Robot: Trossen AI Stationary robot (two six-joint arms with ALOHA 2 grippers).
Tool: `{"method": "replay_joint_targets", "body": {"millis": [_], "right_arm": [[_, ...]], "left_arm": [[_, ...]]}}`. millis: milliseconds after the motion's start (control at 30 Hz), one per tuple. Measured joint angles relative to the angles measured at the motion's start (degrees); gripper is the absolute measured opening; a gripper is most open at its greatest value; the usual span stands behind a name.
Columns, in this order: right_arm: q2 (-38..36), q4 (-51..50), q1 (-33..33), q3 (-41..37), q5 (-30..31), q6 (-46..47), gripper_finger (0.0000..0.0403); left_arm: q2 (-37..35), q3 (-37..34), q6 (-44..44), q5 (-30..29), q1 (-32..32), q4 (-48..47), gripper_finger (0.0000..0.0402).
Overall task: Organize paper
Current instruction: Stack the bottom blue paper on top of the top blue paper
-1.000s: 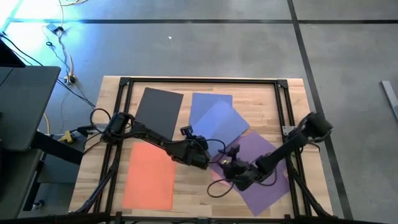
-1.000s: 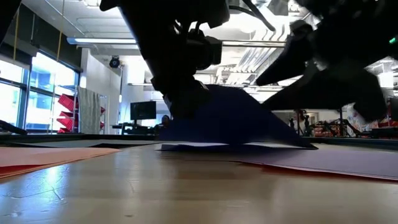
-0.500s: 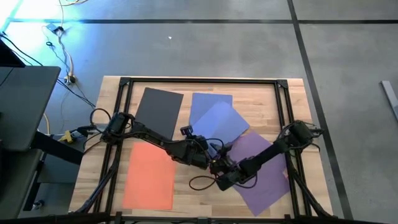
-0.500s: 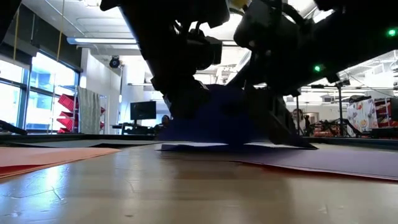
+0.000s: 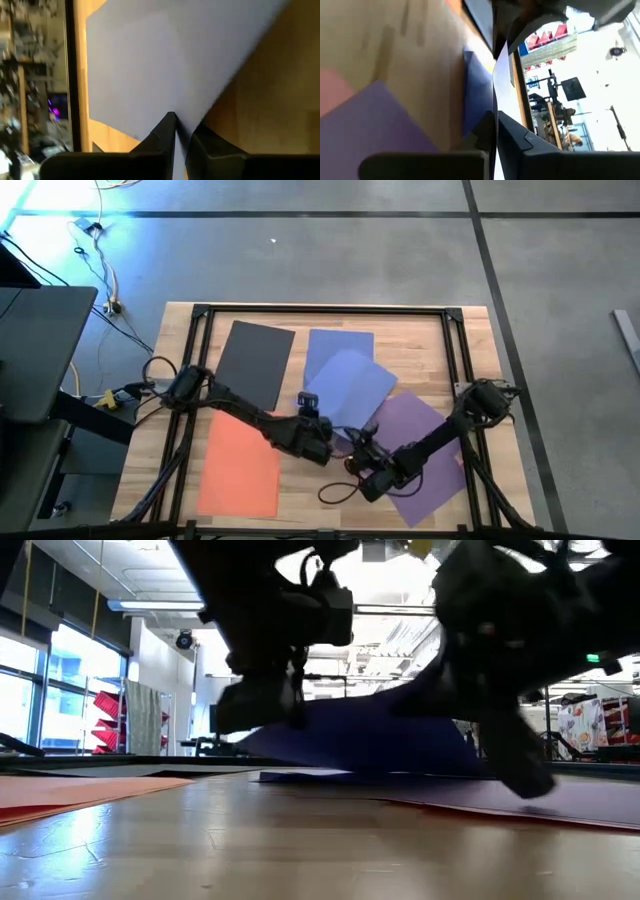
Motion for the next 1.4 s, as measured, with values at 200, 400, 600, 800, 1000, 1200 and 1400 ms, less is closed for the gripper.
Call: {"method": "replay_joint_targets", "body": {"millis": [200, 400, 600, 800, 1000, 1200, 1400], "right_arm": [[-4.5, -6.66, 3.02, -0.02, -0.29, 3.44, 0.0], [-10.51, -9.91, 5.12, -0.04, -4.55, 4.81, 0.0], [-13.01, -10.15, 6.25, -0.04, -5.23, 4.61, 0.0], [-13.03, -10.21, 6.32, -0.04, -6.97, 4.55, 0.0], [-13.03, -12.22, 6.43, -0.04, -8.03, 4.73, 0.0], [-13.03, -23.21, 3.26, -0.04, -9.38, 8.09, 0.0], [-13.01, -21.67, -2.49, -4.41, -13.39, 0.54, 0.0]], "left_arm": [[0.0, -0.54, 1.0, 0.77, -1.22, 0.13, 0.0056], [-0.02, -3.17, -2.0, -2.17, -1.1, 6.1, 0.0102], [-0.02, -6.73, -0.95, -3.67, -0.14, 14.09, 0.0119], [-0.02, -9.44, -0.99, -12.09, 0.42, 17.41, 0.0093], [0.0, -10.07, 2.28, -15.26, -0.7, 17.57, 0.0008], [-0.48, -10.0, 3.16, -20.16, -3.97, 17.14, 0.0], [-0.48, -10.0, -6.82, -19.95, -4.35, 7.84, 0.0]]}}
